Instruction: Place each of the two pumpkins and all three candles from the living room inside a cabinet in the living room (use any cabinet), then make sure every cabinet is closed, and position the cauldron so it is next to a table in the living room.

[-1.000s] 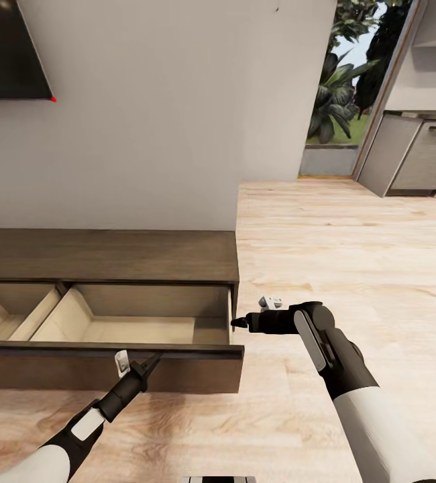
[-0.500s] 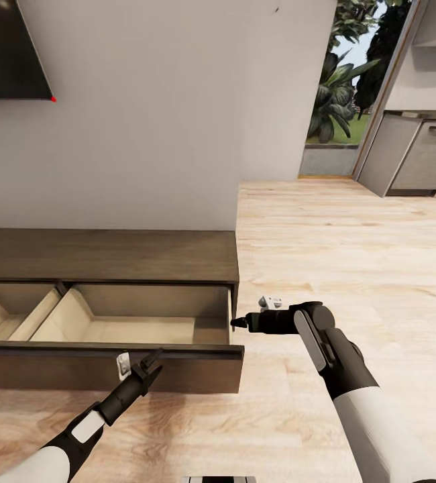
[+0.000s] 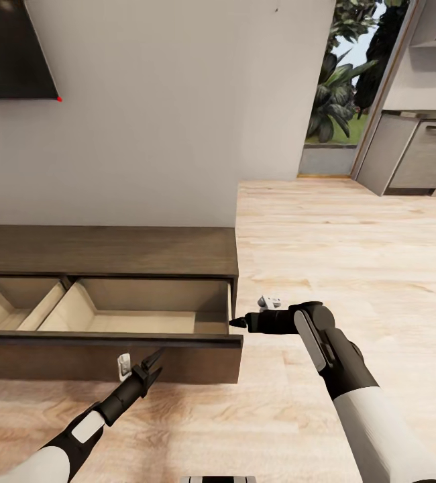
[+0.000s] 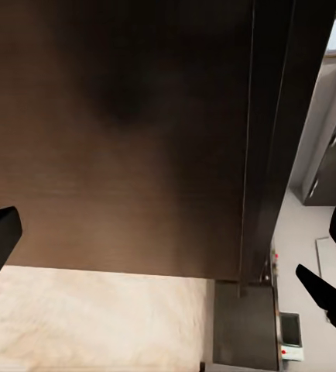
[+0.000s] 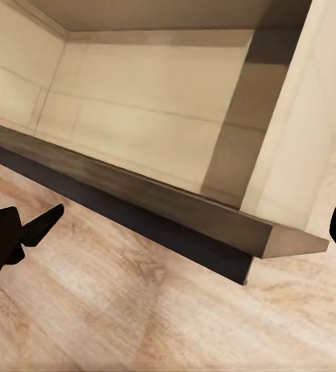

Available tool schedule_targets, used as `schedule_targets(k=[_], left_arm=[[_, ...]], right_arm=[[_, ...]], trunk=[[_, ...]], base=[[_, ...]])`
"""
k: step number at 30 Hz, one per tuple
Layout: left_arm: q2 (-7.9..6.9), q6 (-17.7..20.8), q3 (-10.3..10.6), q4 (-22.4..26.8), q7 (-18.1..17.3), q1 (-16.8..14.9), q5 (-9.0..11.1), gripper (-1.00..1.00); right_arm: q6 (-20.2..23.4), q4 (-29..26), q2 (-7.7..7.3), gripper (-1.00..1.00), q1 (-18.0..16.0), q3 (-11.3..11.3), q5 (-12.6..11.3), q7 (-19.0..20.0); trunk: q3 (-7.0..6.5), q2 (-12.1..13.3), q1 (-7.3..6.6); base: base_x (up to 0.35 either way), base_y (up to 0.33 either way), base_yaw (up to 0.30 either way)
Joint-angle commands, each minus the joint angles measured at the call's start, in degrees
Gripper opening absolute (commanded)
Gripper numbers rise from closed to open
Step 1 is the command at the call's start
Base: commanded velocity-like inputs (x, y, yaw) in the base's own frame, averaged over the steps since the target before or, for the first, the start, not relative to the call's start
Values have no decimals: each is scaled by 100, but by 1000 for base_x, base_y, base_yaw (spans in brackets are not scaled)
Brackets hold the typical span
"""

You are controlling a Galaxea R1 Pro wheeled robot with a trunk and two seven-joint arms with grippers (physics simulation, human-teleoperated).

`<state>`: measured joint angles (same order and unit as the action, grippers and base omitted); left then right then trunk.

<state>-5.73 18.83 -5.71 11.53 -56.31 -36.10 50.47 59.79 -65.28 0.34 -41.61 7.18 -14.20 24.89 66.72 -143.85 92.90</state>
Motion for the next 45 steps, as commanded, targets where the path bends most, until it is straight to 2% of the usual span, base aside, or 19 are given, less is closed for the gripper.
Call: schedule_targets(k=[1,12,16,21,27,30,34,37,39,42,43,45], left_arm=[[2,60,-45,-2,-16,-3,-19,100],[2,60,-53,-2,30,-3,-19,100],[10,37,-54,7,471,-3,-27,100],[11,-175,-54,7,486,-3,-28,100],[37,-258,-43,3,526,-3,-39,100],[47,-267,-34,0,665,-3,-43,100],[79,-270,-23,-1,1131,-3,-51,100],[89,-267,-12,-2,1341,-3,-61,100],[94,-263,-1,-5,1429,-3,-93,100],[97,-258,11,-68,1533,-3,-389,100],[98,-263,6,-238,1562,-3,-773,100],[100,-264,3,-305,1568,-3,-910,100]], right_arm=[[21,-2,1,100,-1,-4,21,26],[21,-2,1,100,-4,0,23,32],[21,-2,1,100,-4,-12,23,25],[21,-2,1,100,-5,-14,23,14],[21,-2,1,100,-5,-7,37,-5],[21,-2,1,100,-4,2,34,7],[21,4,1,100,-5,15,45,-9],[21,28,1,100,-5,24,57,-32],[21,47,1,100,-1,25,65,-46],[21,130,1,100,2,16,78,-69],[21,276,-16,100,5,13,78,-137],[21,319,-28,100,13,12,75,-138]], trunk=[[5,-2,-1],[5,-2,-1],[5,-2,-1],[5,-2,-1],[5,-2,-1],[5,-2,-1],[5,-2,-1],[5,-2,-1],[-40,1,-6],[-106,5,-14],[-128,6,-17],[-173,9,-22]], base=[[-5,0,0],[-1,0,0],[-39,0,0],[-115,0,0],[-21,0,0],[-3,0,0],[0,0,0],[0,0,0],[0,0,0],[0,0,0],[0,0,0],[0,0,0]])
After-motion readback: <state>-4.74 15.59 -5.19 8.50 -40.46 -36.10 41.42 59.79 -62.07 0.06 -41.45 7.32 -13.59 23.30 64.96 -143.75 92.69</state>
